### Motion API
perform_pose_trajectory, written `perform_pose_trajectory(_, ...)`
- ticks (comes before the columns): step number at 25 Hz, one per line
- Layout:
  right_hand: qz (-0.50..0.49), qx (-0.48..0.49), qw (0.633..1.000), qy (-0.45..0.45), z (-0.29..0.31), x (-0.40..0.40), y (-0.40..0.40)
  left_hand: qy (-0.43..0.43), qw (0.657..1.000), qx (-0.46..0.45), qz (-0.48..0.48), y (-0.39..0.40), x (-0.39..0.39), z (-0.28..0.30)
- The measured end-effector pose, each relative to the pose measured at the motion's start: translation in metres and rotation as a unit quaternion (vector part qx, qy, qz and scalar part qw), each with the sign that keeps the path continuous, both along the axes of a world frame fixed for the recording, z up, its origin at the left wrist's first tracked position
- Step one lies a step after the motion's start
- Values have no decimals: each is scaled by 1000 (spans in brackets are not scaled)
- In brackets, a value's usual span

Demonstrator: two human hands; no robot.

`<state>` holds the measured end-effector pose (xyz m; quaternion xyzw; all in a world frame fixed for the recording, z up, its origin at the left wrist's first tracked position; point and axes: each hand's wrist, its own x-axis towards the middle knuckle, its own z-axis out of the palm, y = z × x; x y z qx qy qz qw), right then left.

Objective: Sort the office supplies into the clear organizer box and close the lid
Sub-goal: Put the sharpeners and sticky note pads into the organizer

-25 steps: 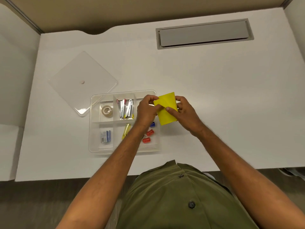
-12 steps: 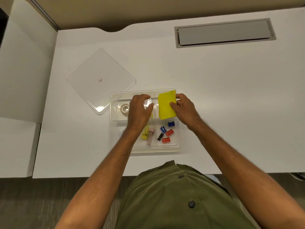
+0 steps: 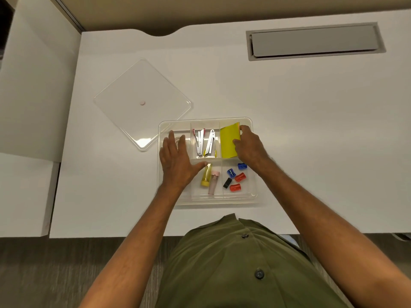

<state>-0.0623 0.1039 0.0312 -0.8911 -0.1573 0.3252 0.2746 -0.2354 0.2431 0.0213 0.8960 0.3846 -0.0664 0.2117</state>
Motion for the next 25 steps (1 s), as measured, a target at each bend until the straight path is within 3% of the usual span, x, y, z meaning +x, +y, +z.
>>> perform_pose_trajectory(8, 136, -90, 970, -178, 6, -31, -6, -4, 999, 35, -2, 3, -5, -2)
perform_pose_trajectory(12, 190, -138, 963, -131, 2, -33, -3, -15, 1000, 26, 6, 4, -6, 0)
perform_pose_trajectory(18, 215, -143, 955, -143, 6, -27, -2, -34, 999, 10, 17, 5, -6, 2)
perform_pose_trajectory(21, 158, -94, 972, -143, 13, -23, 1, -51, 998, 2, 26, 8, -6, 4)
perform_pose_trajectory(25, 131, 82, 964, -215, 32, -12, 24, -100, 991, 3, 83, 29, -7, 10)
